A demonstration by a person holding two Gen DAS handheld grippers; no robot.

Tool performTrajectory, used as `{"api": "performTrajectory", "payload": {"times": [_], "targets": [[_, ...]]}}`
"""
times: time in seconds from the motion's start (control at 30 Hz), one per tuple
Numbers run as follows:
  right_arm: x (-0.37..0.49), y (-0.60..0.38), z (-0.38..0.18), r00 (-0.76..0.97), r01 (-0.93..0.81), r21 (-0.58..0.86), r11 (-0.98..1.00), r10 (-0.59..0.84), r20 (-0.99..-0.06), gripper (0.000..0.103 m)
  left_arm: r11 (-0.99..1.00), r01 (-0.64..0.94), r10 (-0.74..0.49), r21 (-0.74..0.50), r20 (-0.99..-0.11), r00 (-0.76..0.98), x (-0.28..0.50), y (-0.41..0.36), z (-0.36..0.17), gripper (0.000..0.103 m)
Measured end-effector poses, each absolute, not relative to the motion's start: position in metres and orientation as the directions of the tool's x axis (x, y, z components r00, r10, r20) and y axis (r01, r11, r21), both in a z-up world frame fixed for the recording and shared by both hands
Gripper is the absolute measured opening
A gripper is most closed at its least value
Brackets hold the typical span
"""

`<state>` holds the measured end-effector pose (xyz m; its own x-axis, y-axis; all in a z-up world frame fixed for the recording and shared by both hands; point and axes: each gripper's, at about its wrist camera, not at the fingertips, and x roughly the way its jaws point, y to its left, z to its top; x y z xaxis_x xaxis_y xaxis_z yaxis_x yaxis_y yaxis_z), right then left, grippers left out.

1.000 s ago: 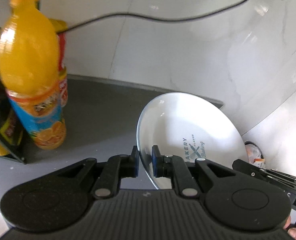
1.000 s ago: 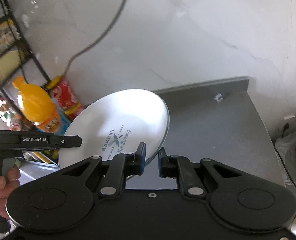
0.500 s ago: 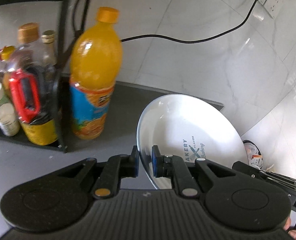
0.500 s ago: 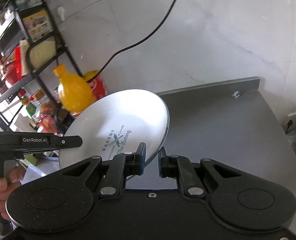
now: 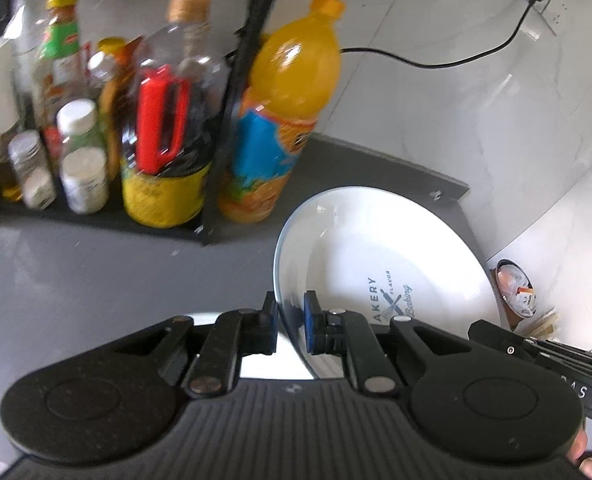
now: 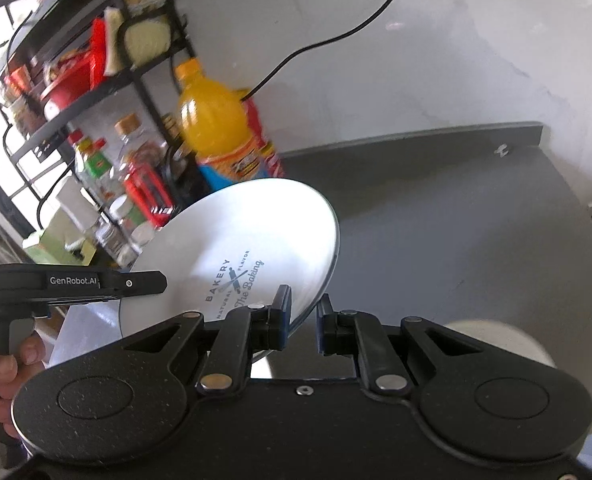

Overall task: Organize plates and bowls
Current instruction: 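Lift the 'BAKERY' plate and carry it over the 'Sweet' plate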

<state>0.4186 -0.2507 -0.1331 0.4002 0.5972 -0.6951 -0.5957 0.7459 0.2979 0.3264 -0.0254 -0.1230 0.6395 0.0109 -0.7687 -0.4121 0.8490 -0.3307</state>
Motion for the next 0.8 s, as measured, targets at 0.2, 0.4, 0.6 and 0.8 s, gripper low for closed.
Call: {"api": "performTrajectory", "payload": {"times": [0.2,0.4,0.6,0.8], "targets": [[0.393,-0.237,-0.148,0.368,-0.599,0.305,0.741,0.592,-0.717,0.012,0.84,-0.437,0.018,-0.321,-0.789,0.614,0.298,-0.013,-0.138,0.011],[0.376,-0.225,-0.165,0.335,-0.604,0.305,0.736,0.582,-0.741,0.012,0.829,-0.461,0.018,-0.317,-0.809,0.588,0.276,-0.005,-0.156,0.011],[0.363,-0.213,-0.181,0.304,-0.613,0.301,0.73,0.57,-0.764,0.012,0.814,-0.488,0.018,-0.313,-0.827,0.561,0.26,0.004,-0.174,0.011],[0.354,-0.201,-0.194,0.272,-0.62,0.303,0.723,0.561,-0.782,0.012,0.798,-0.518,0.021,-0.308,-0.844,0.535,0.248,0.013,-0.192,0.011]]}}
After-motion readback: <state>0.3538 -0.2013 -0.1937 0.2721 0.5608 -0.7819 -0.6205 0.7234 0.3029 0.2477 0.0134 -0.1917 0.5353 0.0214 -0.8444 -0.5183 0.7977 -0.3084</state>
